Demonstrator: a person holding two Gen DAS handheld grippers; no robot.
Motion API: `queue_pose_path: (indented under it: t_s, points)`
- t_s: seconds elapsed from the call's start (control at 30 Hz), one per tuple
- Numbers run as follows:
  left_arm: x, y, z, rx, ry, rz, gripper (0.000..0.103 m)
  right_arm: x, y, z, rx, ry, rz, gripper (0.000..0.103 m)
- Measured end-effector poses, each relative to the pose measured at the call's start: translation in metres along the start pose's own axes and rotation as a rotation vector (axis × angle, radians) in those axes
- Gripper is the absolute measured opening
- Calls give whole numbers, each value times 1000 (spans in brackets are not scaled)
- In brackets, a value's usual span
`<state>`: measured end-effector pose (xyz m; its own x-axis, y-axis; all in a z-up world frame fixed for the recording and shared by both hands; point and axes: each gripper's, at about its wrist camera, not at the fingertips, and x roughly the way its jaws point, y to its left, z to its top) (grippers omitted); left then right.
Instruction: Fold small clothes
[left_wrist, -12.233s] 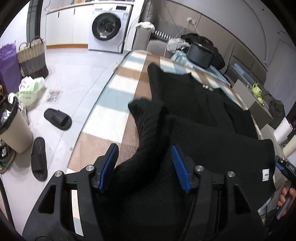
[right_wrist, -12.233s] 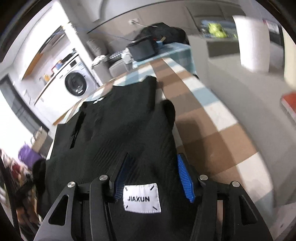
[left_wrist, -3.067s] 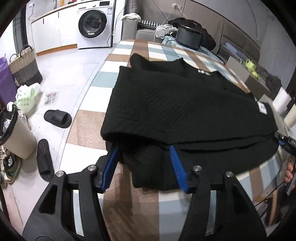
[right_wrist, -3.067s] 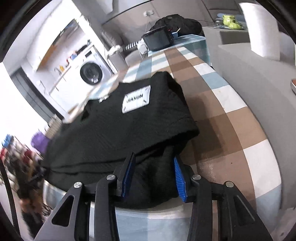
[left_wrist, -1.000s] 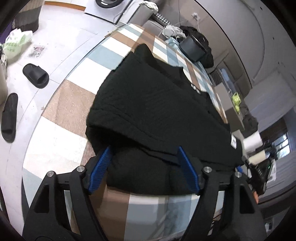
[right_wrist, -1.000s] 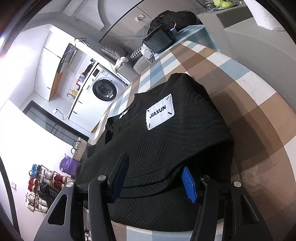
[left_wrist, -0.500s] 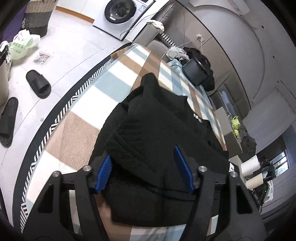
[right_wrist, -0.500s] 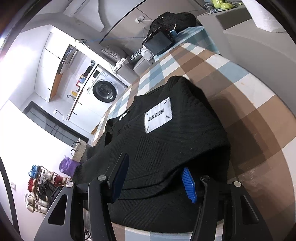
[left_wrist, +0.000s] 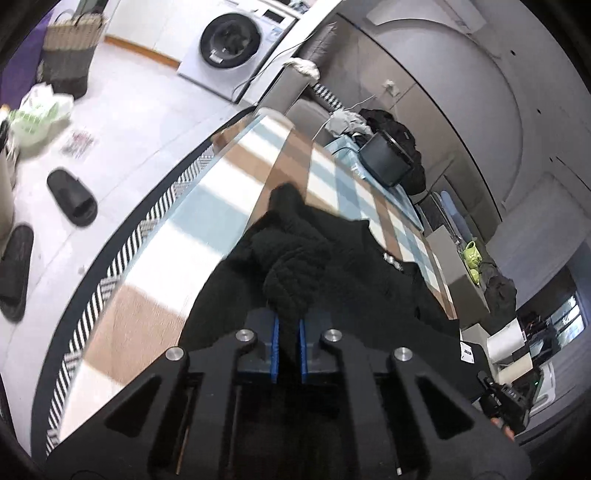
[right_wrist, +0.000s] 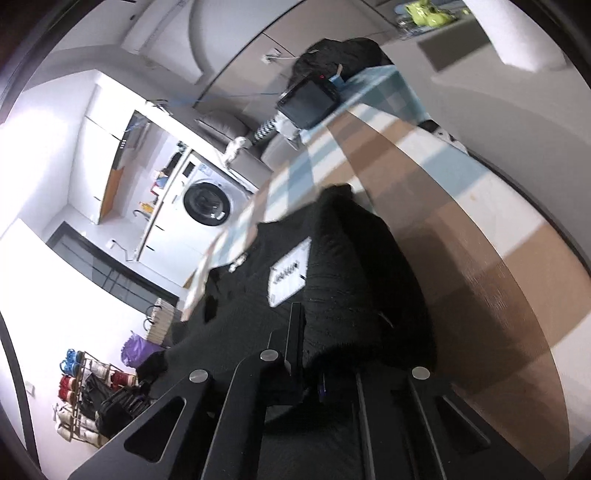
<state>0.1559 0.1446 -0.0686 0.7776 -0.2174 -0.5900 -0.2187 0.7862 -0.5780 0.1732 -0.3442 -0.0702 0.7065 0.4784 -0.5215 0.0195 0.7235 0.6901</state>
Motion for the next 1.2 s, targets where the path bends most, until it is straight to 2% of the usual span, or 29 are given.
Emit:
queue_pose_path:
  t_s: [0.23, 0.4, 0.47, 0.53, 0.57, 0.6, 0.63, 0.67, 0.8, 0.83, 0.87, 0.93, 1.03, 1.13, 1.2]
  points:
    - [14, -14, 45, 8, -40, -25, 4, 11, 17, 42, 15, -42, 34, 5]
    - [46, -30, 82, 26, -34, -12, 4, 56, 18, 94, 130, -28, 42, 5]
    - [65, -35, 98, 35, -35, -2, 5, 86, 15, 117, 188, 10, 44, 6]
    - [88, -35, 111, 26, -20, 3, 7, 107, 9, 131, 256, 22, 43, 15]
    - [97, -34, 116, 21, -7, 18, 15, 119, 4, 139, 284, 23, 41, 31]
    - [110, -31, 122, 12, 21, 52, 19, 124, 1, 143, 302, 23, 34, 36]
    - [117, -28, 125, 1, 45, 77, 24, 129, -2, 145, 325, 22, 31, 36]
    - [122, -25, 127, -14, 59, 88, 25, 130, -3, 145, 322, 25, 34, 36]
    - [125, -17, 123, -16, 63, 97, 37, 122, 0, 141, 261, 25, -13, 37]
    - [122, -18, 122, -5, 48, 121, 42, 120, 1, 138, 247, 27, -26, 37]
    - [118, -19, 121, 4, 34, 136, 51, 115, 2, 135, 222, 29, -43, 39]
    - [106, -20, 122, 19, -3, 137, 63, 110, 1, 130, 194, 27, -75, 40]
    - [91, -22, 122, 42, -38, 144, 64, 101, 3, 122, 148, 33, -97, 40]
    - [80, -28, 117, 85, -28, 155, 64, 90, 5, 115, 119, 34, -121, 40]
    - [70, -32, 108, 115, -25, 164, 64, 81, 9, 107, 68, 42, -125, 47]
